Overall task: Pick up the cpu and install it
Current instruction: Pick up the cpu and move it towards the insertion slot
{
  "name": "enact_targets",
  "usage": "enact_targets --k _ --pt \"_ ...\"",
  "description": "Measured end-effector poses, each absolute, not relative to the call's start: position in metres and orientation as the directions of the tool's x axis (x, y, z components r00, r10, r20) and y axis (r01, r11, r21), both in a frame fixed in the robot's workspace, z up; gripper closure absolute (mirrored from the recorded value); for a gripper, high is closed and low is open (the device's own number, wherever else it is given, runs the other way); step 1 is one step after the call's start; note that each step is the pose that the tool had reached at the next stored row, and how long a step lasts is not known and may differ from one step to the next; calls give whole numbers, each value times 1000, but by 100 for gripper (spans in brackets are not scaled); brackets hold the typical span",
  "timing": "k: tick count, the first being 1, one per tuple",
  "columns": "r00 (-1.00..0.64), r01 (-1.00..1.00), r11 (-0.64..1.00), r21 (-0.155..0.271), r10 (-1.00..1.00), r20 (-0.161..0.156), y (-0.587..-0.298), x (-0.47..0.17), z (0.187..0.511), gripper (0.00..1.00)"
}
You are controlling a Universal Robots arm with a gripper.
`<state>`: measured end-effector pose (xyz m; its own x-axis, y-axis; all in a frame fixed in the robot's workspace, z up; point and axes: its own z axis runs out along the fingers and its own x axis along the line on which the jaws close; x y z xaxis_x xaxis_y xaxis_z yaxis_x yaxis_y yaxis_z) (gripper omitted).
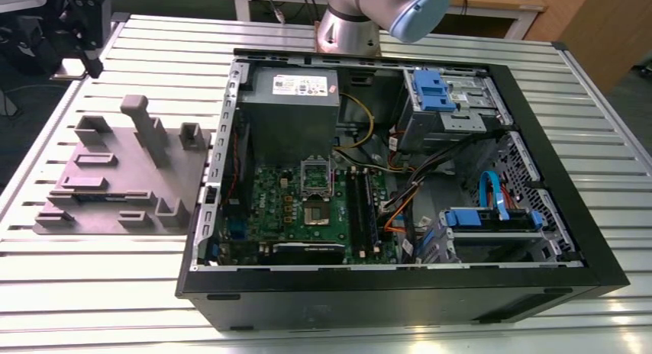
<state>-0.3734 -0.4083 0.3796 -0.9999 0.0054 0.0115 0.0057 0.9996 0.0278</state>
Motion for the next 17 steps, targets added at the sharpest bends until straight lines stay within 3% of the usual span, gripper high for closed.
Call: enact_targets --k 17 --pt "-1000 6 1000 28 5 12 -408 -370 380 53"
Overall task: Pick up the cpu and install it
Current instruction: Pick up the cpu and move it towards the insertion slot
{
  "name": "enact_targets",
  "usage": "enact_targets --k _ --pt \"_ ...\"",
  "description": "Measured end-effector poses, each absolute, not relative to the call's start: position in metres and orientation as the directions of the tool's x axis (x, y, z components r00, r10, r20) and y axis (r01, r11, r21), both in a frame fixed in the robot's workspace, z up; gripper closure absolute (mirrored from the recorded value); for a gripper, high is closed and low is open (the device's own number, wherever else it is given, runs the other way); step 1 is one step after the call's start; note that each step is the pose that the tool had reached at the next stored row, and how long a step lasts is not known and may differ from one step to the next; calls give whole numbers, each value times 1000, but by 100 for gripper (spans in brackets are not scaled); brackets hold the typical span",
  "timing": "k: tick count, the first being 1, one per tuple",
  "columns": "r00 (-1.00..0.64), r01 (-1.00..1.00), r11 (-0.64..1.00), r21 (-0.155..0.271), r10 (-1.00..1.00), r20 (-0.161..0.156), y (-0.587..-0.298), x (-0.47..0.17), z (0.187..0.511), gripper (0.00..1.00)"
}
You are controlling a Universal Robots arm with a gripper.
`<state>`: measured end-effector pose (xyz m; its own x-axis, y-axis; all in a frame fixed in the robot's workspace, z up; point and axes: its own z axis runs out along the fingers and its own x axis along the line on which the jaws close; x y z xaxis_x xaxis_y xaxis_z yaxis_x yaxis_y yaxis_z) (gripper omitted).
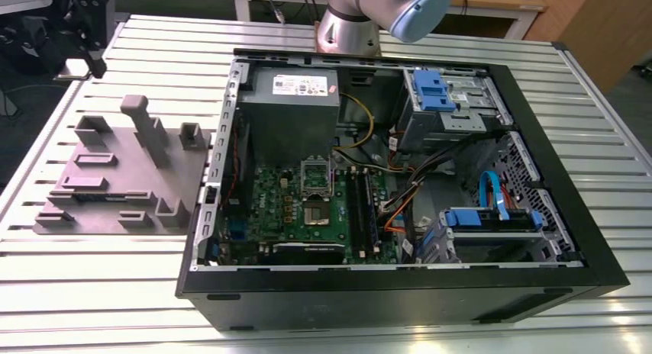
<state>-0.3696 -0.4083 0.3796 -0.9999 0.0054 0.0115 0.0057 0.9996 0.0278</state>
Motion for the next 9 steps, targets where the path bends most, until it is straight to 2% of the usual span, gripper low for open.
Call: enact_targets --k 9 --pt "-1000 6 1000 28 5 12 -408 -368 380 53"
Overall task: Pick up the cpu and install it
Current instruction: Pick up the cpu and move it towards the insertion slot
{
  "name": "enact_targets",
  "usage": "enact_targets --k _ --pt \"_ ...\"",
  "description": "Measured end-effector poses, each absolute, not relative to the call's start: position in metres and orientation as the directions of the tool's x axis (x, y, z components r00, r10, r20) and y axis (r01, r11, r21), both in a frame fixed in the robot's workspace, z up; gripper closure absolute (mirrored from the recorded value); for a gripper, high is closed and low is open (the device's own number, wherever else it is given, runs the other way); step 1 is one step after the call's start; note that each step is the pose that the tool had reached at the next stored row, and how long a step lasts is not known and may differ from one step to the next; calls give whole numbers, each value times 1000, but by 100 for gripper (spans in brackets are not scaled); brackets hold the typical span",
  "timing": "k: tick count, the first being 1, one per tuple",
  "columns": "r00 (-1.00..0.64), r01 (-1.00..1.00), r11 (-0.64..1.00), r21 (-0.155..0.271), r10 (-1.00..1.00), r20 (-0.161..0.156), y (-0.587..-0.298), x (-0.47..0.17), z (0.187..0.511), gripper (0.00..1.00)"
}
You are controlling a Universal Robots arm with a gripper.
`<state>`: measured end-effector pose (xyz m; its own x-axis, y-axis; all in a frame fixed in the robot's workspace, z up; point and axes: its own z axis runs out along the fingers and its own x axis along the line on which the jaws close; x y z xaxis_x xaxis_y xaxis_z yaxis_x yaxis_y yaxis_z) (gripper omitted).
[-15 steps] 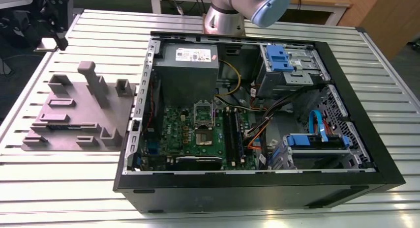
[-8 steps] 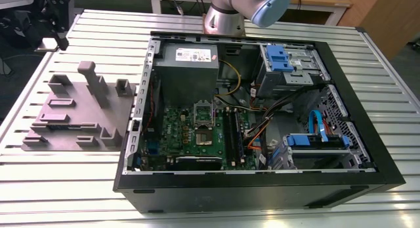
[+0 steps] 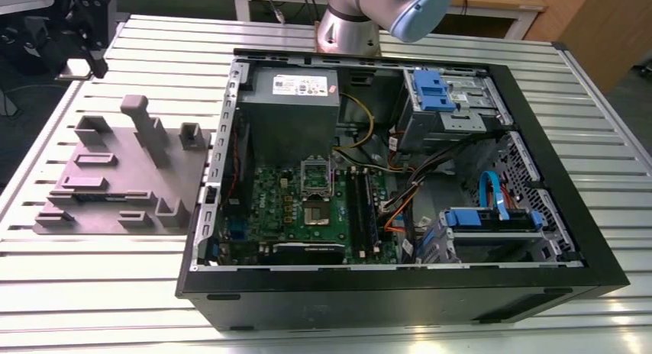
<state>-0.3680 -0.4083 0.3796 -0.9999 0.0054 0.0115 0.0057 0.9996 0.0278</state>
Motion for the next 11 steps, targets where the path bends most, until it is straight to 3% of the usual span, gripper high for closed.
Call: enact_targets --k 11 --pt "-1000 6 1000 28 5 12 -408 -362 380 53"
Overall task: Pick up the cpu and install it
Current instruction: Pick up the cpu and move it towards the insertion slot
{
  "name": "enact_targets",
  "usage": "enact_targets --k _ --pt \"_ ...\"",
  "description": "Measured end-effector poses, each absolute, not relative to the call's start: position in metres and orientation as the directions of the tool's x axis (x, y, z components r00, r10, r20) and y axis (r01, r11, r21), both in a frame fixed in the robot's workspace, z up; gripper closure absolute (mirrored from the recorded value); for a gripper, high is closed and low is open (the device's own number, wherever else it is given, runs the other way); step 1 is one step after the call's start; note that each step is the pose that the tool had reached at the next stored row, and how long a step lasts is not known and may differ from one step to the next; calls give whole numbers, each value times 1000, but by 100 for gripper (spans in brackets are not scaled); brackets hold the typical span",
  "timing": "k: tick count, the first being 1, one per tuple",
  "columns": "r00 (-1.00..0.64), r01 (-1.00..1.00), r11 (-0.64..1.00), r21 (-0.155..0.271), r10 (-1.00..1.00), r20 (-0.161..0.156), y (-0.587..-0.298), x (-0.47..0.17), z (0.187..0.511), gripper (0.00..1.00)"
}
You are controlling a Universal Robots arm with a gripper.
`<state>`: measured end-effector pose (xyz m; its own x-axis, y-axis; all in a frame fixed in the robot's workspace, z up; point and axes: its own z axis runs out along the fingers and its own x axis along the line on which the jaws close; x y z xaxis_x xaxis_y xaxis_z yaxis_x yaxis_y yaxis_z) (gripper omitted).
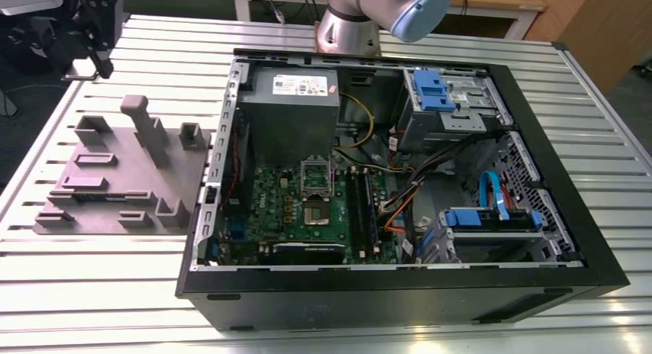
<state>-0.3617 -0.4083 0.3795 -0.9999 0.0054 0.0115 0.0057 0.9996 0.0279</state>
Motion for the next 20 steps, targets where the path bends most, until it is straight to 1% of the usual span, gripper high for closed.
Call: enact_targets --k 20 --pt "-1000 6 1000 28 5 12 -408 -352 380 53"
